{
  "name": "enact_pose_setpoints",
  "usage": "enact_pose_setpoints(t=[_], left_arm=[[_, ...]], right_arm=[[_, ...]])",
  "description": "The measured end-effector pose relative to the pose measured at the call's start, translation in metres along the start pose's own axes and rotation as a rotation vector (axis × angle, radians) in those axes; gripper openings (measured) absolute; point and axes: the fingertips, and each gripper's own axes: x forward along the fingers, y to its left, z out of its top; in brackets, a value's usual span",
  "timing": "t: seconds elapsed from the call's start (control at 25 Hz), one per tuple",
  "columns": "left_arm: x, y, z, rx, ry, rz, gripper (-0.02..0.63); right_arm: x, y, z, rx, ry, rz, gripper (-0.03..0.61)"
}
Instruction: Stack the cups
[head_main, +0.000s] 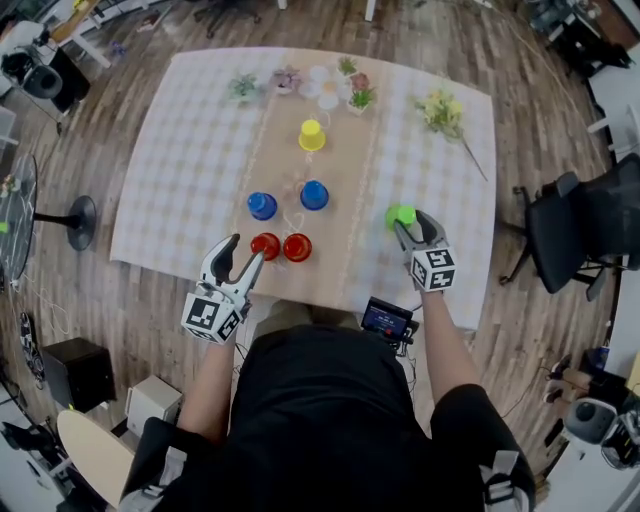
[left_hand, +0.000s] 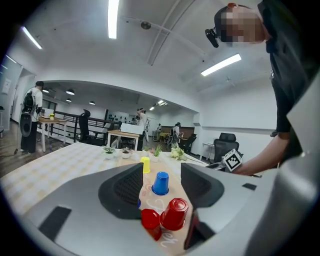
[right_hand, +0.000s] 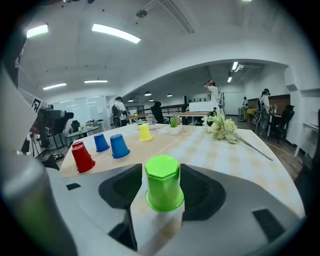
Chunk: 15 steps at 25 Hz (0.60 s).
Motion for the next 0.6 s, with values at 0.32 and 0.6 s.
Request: enact_pose_setpoints(t=[0.32,0.6], left_arm=[[-0.003,-0.008,-0.003,-0.019,-0.005,0.022,0.236],[-0.019,0.002,-0.001,-0.022,-0.028,0.069,0.236]], right_arm=[[-0.005,0.008,0.008,-0.052,-0.016,0.035,0.224],[0.002,0.099,0.048,-0.164,-0.071,0.291,0.221]])
